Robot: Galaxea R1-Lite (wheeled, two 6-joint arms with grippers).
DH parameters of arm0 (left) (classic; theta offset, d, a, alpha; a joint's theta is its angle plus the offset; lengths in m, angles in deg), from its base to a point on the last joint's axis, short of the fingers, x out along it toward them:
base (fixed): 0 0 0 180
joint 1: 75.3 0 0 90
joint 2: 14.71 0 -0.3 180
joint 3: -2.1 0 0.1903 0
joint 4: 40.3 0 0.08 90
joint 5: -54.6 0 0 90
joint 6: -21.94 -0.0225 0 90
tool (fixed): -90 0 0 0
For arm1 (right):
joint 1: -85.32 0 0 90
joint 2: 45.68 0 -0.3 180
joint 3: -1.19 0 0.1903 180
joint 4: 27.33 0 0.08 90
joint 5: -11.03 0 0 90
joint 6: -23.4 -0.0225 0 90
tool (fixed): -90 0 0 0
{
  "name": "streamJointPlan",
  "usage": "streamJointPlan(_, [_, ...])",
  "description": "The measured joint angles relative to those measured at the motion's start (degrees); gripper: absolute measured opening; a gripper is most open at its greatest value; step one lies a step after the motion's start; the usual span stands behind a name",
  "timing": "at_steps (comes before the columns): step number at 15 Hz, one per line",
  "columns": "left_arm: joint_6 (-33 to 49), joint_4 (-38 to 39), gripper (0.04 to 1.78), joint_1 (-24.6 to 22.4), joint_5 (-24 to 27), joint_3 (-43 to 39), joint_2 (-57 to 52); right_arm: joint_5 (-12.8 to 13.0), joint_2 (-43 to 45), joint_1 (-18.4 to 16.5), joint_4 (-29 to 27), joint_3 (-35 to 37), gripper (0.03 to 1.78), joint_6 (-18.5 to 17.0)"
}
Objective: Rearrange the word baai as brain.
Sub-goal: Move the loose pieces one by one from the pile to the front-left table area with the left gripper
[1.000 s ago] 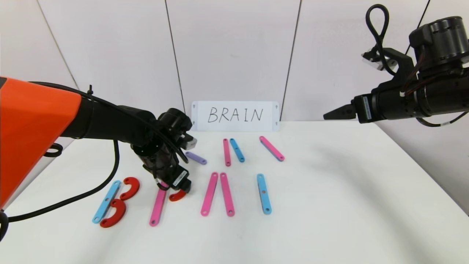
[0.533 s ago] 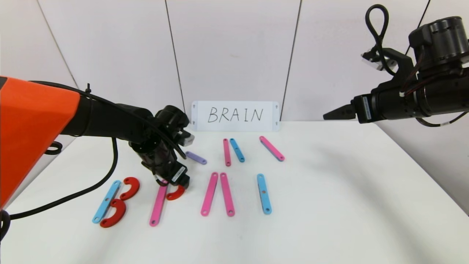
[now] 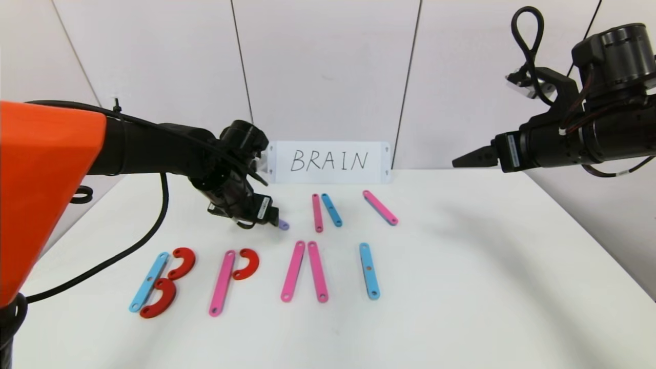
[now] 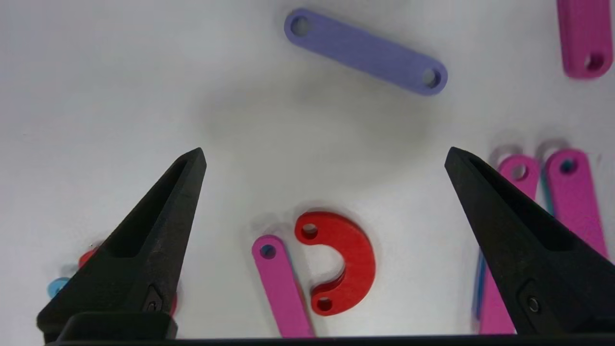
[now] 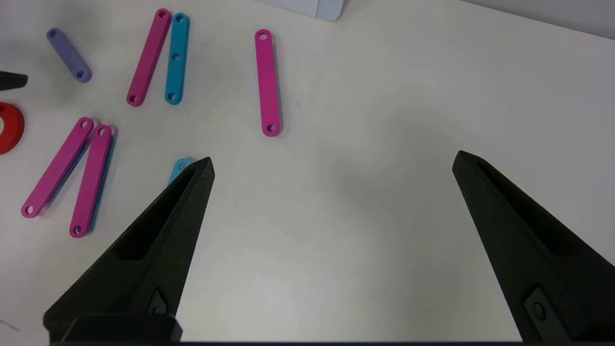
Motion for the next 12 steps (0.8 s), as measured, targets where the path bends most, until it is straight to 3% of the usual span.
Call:
streamJointPlan(3, [9.9, -0.6, 1.75, 1.0, -1.4, 3.8, 2.8, 0.0, -0.1, 0.0, 0.0, 0.0, 1.74, 0.0])
streamJointPlan(7, [20.5, -0.9, 1.75, 2.1, -7.3, 9.0, 7.7, 0.0, -0.2, 0.0, 0.0, 0.1, 1.74, 0.0])
streamJointPlan(12, [25.3, -2.1, 1.75, 2.6, -8.9, 12.4, 10.9, 0.0, -0.3, 0.1, 0.0, 0.1, 1.74, 0.0])
